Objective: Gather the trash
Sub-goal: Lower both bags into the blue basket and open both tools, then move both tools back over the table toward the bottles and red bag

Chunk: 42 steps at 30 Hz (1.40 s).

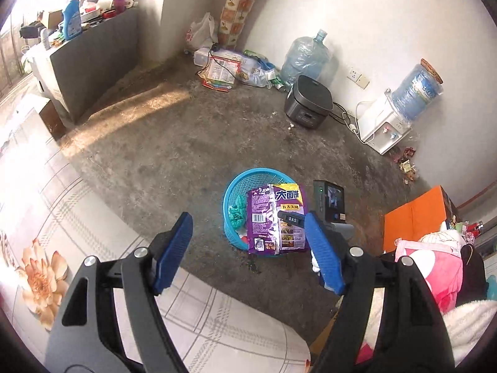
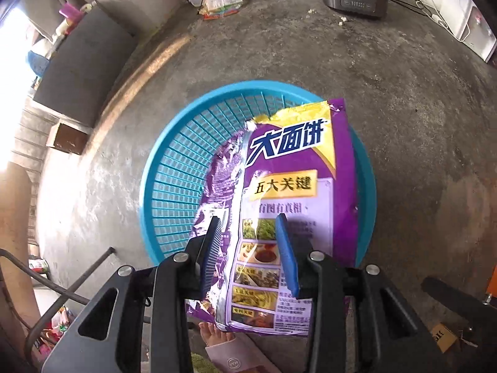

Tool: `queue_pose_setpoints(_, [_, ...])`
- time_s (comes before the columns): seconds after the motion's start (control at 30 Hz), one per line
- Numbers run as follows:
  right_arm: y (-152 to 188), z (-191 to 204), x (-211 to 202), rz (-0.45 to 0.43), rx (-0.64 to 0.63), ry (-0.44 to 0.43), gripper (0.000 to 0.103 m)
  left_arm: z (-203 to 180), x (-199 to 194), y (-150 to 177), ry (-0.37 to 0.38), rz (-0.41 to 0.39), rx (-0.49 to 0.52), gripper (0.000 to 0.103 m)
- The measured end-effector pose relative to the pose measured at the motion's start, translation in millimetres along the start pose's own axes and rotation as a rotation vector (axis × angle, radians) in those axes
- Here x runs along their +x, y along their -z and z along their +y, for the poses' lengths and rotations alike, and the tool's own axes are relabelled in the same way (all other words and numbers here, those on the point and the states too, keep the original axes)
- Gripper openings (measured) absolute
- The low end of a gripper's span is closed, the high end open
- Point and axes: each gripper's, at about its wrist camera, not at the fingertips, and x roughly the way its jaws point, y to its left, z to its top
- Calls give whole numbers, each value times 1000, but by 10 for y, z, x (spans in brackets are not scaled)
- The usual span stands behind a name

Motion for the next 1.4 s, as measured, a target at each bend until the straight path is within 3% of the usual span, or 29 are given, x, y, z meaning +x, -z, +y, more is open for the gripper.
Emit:
queue_pose_setpoints(0.13, [-113, 110, 561, 99, -53, 104, 37, 354, -448, 273, -72, -30, -78, 70])
queue_pose_setpoints(0.2, [-130, 150, 749, 127, -59, 154, 47, 529, -652, 408, -113, -52, -126, 70])
queue_pose_setpoints(0.33, [-140, 278, 922, 123, -128, 237, 59, 818, -969, 665, -194, -91, -211, 70])
queue_pose_setpoints(0.43, [-139, 358, 968, 152, -186, 286, 60, 966, -1132, 791, -217, -115, -264, 70])
queue_pose_setpoints(0.5, [-191, 321, 855, 157, -142, 243, 60, 1027, -1221, 850, -218, -132, -289, 70])
queue_pose_setpoints(0.7, [-232, 81, 107, 29, 3, 48, 60, 1090, -1374, 923, -191, -184, -305, 70])
queue_pose_setpoints(0.97, [173, -148, -965, -142, 89, -183, 61, 1044, -1555, 1003, -157, -261, -324, 71])
queue_pose_setpoints(1.17, [417, 71, -1771, -266, 6, -325, 61, 1018, -1885, 1226, -165, -346, -334, 74])
queue_pose_setpoints(1.4, [610, 843, -2606, -358, -196, -438, 61, 1177, -2307, 1637, -214, -411, -390, 74])
